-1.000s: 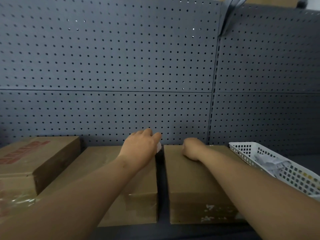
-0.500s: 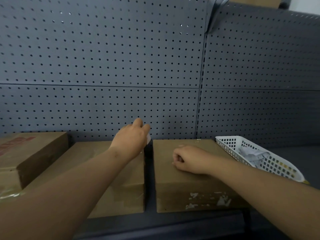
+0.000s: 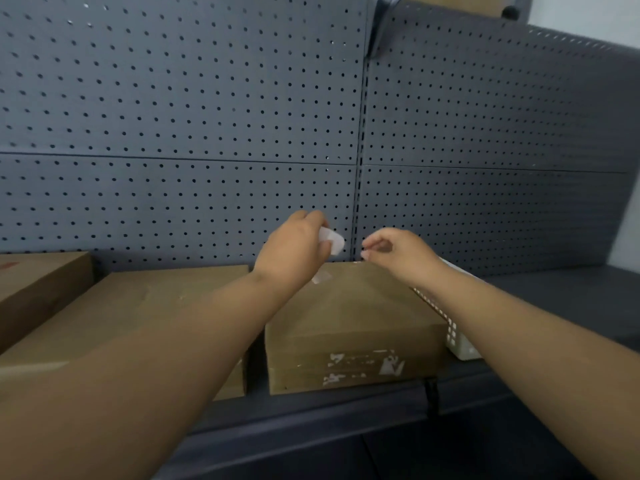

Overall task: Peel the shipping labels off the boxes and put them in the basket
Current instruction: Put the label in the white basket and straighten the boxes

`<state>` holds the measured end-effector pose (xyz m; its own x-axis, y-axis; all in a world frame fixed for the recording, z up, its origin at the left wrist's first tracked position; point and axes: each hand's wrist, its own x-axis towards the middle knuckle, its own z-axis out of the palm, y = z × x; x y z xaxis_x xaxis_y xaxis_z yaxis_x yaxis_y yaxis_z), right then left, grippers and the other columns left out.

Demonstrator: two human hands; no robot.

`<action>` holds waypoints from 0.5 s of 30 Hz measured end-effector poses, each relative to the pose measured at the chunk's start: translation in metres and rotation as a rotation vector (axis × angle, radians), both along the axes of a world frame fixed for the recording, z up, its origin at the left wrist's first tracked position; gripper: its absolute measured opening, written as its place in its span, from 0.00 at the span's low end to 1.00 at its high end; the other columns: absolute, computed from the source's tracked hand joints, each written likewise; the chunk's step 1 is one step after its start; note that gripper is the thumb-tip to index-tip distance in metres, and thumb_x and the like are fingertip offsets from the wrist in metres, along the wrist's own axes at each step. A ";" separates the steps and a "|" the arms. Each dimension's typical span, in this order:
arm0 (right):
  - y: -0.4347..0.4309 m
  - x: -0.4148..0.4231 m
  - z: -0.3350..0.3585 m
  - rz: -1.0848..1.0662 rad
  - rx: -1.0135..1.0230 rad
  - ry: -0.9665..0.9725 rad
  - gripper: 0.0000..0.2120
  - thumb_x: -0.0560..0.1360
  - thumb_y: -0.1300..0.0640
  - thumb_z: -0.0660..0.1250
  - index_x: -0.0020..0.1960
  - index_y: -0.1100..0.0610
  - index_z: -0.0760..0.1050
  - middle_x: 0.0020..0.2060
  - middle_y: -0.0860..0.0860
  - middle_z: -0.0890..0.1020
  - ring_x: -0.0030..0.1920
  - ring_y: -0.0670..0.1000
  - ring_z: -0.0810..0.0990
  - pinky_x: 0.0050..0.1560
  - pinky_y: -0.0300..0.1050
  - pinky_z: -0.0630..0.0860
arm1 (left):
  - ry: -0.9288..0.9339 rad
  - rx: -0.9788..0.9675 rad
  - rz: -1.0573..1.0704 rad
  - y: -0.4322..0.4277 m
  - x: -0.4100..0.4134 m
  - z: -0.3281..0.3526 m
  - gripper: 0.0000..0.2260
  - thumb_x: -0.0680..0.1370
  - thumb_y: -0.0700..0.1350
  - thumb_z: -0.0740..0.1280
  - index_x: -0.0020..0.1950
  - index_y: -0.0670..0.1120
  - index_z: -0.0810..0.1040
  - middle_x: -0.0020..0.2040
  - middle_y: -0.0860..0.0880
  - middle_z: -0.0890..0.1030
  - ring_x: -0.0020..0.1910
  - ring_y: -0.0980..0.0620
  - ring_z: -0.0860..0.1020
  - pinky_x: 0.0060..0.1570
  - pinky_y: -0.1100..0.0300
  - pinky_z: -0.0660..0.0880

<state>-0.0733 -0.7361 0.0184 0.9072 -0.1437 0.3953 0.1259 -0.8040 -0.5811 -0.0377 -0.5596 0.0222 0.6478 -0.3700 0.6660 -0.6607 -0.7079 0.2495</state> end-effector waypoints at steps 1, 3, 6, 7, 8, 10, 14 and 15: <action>-0.006 -0.001 0.003 0.007 0.070 -0.016 0.13 0.77 0.53 0.65 0.61 0.53 0.76 0.55 0.47 0.78 0.59 0.49 0.76 0.54 0.39 0.69 | -0.014 -0.015 -0.030 -0.011 -0.003 0.001 0.11 0.78 0.43 0.62 0.60 0.43 0.73 0.57 0.43 0.76 0.50 0.44 0.75 0.48 0.51 0.74; -0.018 -0.005 0.009 0.039 0.184 -0.018 0.18 0.79 0.54 0.63 0.68 0.55 0.71 0.64 0.49 0.76 0.66 0.49 0.73 0.62 0.41 0.68 | -0.035 -0.041 -0.075 -0.034 -0.009 0.002 0.12 0.78 0.44 0.62 0.60 0.43 0.73 0.57 0.43 0.76 0.51 0.45 0.75 0.49 0.51 0.74; -0.041 -0.011 0.011 0.055 0.303 0.007 0.17 0.80 0.55 0.62 0.68 0.56 0.72 0.65 0.51 0.76 0.66 0.51 0.74 0.65 0.46 0.70 | -0.048 -0.079 -0.135 -0.064 -0.016 0.002 0.13 0.78 0.45 0.62 0.61 0.44 0.72 0.57 0.44 0.76 0.52 0.46 0.76 0.50 0.51 0.74; -0.049 -0.013 0.010 0.045 0.339 -0.001 0.16 0.79 0.56 0.62 0.66 0.57 0.74 0.63 0.53 0.78 0.63 0.52 0.75 0.61 0.44 0.71 | -0.047 -0.087 -0.150 -0.073 -0.017 0.002 0.13 0.78 0.45 0.63 0.61 0.44 0.72 0.57 0.43 0.76 0.52 0.46 0.76 0.50 0.51 0.74; -0.057 -0.016 0.009 0.034 0.384 -0.016 0.15 0.79 0.57 0.63 0.64 0.58 0.75 0.60 0.54 0.79 0.59 0.51 0.77 0.56 0.41 0.72 | -0.044 -0.093 -0.162 -0.082 -0.018 0.002 0.13 0.78 0.45 0.63 0.61 0.44 0.72 0.57 0.43 0.77 0.52 0.46 0.76 0.49 0.52 0.74; -0.072 -0.021 0.008 0.020 0.484 -0.060 0.12 0.78 0.61 0.64 0.60 0.61 0.76 0.52 0.53 0.81 0.51 0.49 0.78 0.50 0.36 0.75 | -0.032 -0.091 -0.176 -0.097 -0.019 0.001 0.13 0.78 0.45 0.63 0.62 0.44 0.72 0.57 0.43 0.77 0.53 0.45 0.76 0.50 0.51 0.74; -0.099 -0.032 0.009 -0.012 0.580 -0.111 0.06 0.75 0.62 0.68 0.52 0.60 0.77 0.40 0.47 0.79 0.39 0.41 0.77 0.31 0.23 0.73 | 0.018 -0.055 -0.193 -0.121 -0.017 -0.003 0.22 0.78 0.47 0.63 0.71 0.46 0.64 0.61 0.43 0.77 0.58 0.43 0.76 0.52 0.49 0.74; -0.105 -0.034 0.008 -0.025 0.574 -0.104 0.03 0.75 0.62 0.69 0.48 0.60 0.77 0.38 0.47 0.79 0.36 0.40 0.78 0.28 0.23 0.72 | 0.020 -0.035 -0.189 -0.126 -0.015 -0.004 0.23 0.78 0.47 0.63 0.72 0.47 0.63 0.61 0.43 0.78 0.58 0.43 0.76 0.51 0.49 0.75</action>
